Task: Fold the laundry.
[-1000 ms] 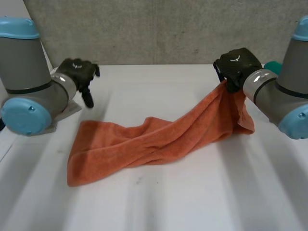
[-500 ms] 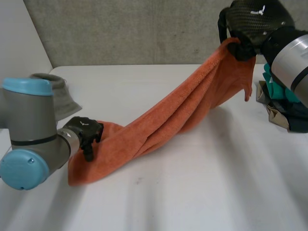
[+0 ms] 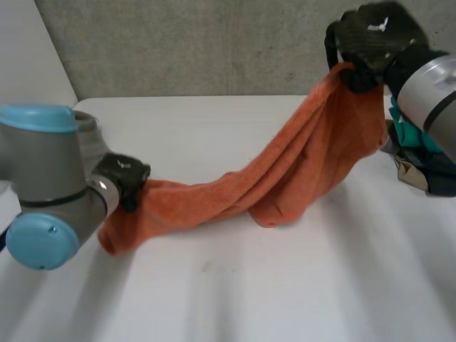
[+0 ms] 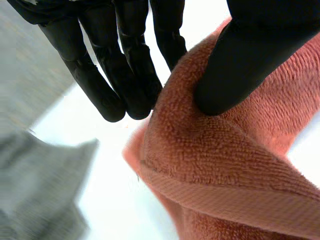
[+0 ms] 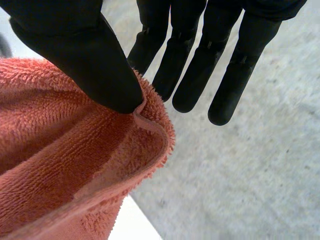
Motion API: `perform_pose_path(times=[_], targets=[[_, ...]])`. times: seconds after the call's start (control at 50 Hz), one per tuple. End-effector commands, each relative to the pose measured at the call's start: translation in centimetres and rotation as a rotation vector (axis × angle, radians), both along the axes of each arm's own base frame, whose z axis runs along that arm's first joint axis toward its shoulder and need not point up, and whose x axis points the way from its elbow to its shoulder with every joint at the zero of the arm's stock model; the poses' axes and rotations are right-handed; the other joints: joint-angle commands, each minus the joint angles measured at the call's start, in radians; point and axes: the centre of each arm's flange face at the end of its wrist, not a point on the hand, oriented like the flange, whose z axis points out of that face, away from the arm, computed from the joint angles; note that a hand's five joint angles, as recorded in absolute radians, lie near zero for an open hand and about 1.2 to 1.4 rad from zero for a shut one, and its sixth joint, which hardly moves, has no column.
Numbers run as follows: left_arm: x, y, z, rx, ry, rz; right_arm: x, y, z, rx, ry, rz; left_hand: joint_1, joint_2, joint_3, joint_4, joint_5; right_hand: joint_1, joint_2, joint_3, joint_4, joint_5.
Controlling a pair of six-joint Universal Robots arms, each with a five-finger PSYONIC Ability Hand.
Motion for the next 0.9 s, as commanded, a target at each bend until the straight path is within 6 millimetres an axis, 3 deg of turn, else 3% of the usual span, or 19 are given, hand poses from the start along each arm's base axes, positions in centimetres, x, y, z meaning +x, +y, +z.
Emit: perform_pose_path(times=[0.02,0.1,0.12,0.18,0.2,0.26,0.32,0.4,0.48,0.56,0.6,0.64,0.66,0.8,0.9], targets=[[-1.4,-4.4,6.1,-0.282,0.031,-0.008,0.7,-4.5,-3.6,0.018,0.098,-0.07,0.235,0.204,0.21,0.203,0.235,0.273,0.217,0.205,0.2,0.206],[-2.3,-7.9,11.9,-0.534,0.119,0.018,1.4,-8.0,-2.6,-0.081,0.061,-0.147,0.235,0.204,0.21,0.203,0.235,0.273,0.217,0.205,0.2,0.206],[-2.4,-8.7,15.2,-0.657,0.196,0.036,1.7,-9.4,-1.0,-0.171,0.01,-0.183,0.235,0.204,0.21,0.203,0.235,0.273,0.217,0.205,0.2,0.206],[-2.2,-9.1,20.4,-0.834,0.338,0.056,1.9,-11.3,1.5,-0.323,-0.096,-0.238,0.235,0.204,0.21,0.203,0.235,0.273,0.217,0.205,0.2,0.206],[-1.6,-8.8,23.8,-0.944,0.433,0.064,1.7,-12.1,3.1,-0.419,-0.173,-0.266,0.235,0.204,0.21,0.203,0.235,0.273,0.217,0.205,0.2,0.206],[-0.6,-8.0,27.7,-1.079,0.582,0.073,1.4,-12.5,5.4,-0.549,-0.278,-0.284,0.235,0.204,0.21,0.203,0.235,0.273,0.217,0.205,0.2,0.206],[-0.2,-7.9,28.3,-1.109,0.635,0.081,1.5,-11.8,7.1,-0.645,-0.351,-0.261,0.235,0.204,0.21,0.203,0.235,0.273,0.217,0.205,0.2,0.206],[0.1,-8.9,26.3,-1.053,0.605,0.109,1.8,-10.7,6.7,-0.624,-0.332,-0.218,0.235,0.204,0.21,0.203,0.235,0.273,0.217,0.205,0.2,0.206],[0.7,-10.3,22.6,-0.953,0.546,0.142,2.0,-9.7,5.1,-0.56,-0.292,-0.175,0.235,0.204,0.21,0.203,0.235,0.273,0.217,0.205,0.2,0.206],[0.8,-10.8,18.1,-0.836,0.49,0.138,1.8,-8.8,2.1,-0.444,-0.232,-0.15,0.235,0.204,0.21,0.203,0.235,0.273,0.217,0.205,0.2,0.206],[0.6,-10.9,14.9,-0.756,0.454,0.115,1.7,-8.2,-0.6,-0.34,-0.185,-0.133,0.235,0.204,0.21,0.203,0.235,0.273,0.217,0.205,0.2,0.206],[0.6,-10.8,13.1,-0.715,0.43,0.097,1.5,-7.8,-2.5,-0.266,-0.149,-0.122,0.235,0.204,0.21,0.203,0.235,0.273,0.217,0.205,0.2,0.206],[0.7,-10.6,10.9,-0.663,0.399,0.083,1.3,-7.4,-4.7,-0.189,-0.111,-0.112,0.235,0.204,0.21,0.203,0.235,0.273,0.217,0.205,0.2,0.206],[2.0,-9.7,2.9,-0.509,0.246,0.049,0.5,-5.8,-13.7,0.108,0.016,-0.065,0.235,0.204,0.21,0.203,0.235,0.273,0.217,0.205,0.2,0.206],[2.6,-9.0,0.1,-0.445,0.178,0.037,0.1,-6.1,-17.7,0.213,0.047,-0.064,0.235,0.204,0.21,0.203,0.235,0.273,0.217,0.205,0.2,0.206]])
